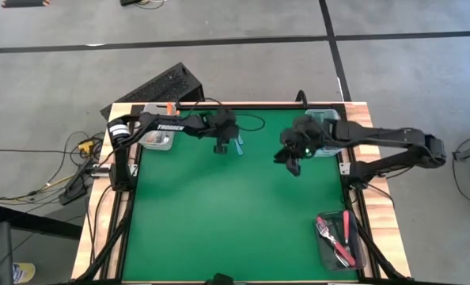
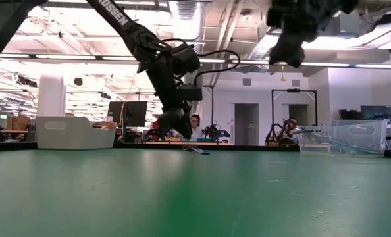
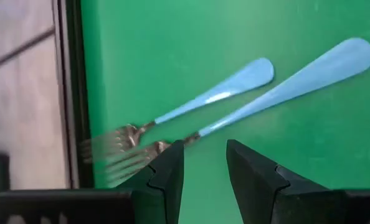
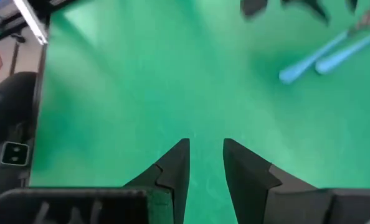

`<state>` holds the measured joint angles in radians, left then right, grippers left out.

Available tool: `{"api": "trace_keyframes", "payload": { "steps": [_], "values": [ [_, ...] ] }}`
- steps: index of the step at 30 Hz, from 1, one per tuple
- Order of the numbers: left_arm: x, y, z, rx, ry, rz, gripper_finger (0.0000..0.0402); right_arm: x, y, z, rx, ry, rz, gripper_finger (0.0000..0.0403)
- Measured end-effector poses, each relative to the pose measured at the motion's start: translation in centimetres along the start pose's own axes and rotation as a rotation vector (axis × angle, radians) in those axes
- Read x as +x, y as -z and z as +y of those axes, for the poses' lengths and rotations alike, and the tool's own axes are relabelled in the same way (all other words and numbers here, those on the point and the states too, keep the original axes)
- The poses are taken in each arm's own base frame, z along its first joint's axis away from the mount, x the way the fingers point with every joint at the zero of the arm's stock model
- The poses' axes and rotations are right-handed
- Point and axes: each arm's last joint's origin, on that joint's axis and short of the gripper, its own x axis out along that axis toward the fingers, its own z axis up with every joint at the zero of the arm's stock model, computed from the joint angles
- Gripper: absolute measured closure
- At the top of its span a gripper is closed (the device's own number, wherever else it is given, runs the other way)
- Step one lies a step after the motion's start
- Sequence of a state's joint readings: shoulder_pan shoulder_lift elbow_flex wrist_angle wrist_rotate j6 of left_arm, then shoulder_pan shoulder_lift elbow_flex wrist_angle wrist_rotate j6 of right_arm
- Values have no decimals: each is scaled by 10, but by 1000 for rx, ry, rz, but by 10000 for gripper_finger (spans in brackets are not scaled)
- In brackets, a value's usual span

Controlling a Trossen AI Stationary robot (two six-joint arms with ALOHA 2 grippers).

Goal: Sort silverware by color (type)
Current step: Put the blue fork into the transparent bin

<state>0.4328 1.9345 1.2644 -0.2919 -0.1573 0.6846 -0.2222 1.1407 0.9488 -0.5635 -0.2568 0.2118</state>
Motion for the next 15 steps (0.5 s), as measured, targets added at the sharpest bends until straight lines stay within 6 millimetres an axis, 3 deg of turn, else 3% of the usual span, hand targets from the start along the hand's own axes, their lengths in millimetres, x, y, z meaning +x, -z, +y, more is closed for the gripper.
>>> {"api": "trace_keyframes", "payload": {
  "steps": [7,15],
  "values": [
    [3,16,19,229,93,-85,292,17,33,13,92,69,51,281],
    [4,17,29,363,40,-137,292,19,30,31,60,22,-29,281]
  ]
}}
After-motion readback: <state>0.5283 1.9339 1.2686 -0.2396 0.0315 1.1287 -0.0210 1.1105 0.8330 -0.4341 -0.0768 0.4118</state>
